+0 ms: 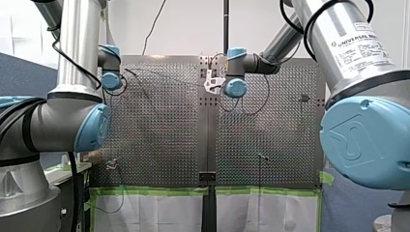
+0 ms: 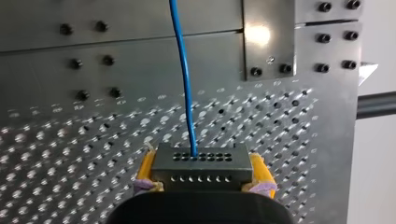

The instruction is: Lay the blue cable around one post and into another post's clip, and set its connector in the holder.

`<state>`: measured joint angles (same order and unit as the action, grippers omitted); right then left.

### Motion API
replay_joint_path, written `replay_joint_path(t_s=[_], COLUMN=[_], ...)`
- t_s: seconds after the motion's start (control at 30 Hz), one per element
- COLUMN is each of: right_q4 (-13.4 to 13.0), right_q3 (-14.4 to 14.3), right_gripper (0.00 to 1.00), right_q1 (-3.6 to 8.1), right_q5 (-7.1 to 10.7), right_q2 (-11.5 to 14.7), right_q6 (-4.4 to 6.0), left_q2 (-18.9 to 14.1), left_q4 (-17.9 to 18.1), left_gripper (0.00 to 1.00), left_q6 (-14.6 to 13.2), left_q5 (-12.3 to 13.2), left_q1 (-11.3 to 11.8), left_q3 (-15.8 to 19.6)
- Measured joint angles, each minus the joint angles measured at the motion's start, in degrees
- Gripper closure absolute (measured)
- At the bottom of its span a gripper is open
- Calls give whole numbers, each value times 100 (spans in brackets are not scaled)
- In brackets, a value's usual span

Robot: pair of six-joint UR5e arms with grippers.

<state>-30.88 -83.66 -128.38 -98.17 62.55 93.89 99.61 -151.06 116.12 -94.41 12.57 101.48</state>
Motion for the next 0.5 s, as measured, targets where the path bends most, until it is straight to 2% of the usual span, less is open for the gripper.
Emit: replay_joint_path(t_s=[0.1,0.2,0.5], right_q4=[-148,-310,-793], right_q3=[-153,-318,-805], right_gripper=[100,100,100], right_q1=[5,7,25], right_q5=[-48,-171,-587], right_q2=[0,0,-2], right_q6=[47,109,109], left_q2=[0,0,0], left_q4=[-19,-31,-38], left_gripper=[85,85,85], left_q6=[32,45,51], left_q5=[8,15,23], left_q1=[-4,-8,-11], left_q3=[1,1,0])
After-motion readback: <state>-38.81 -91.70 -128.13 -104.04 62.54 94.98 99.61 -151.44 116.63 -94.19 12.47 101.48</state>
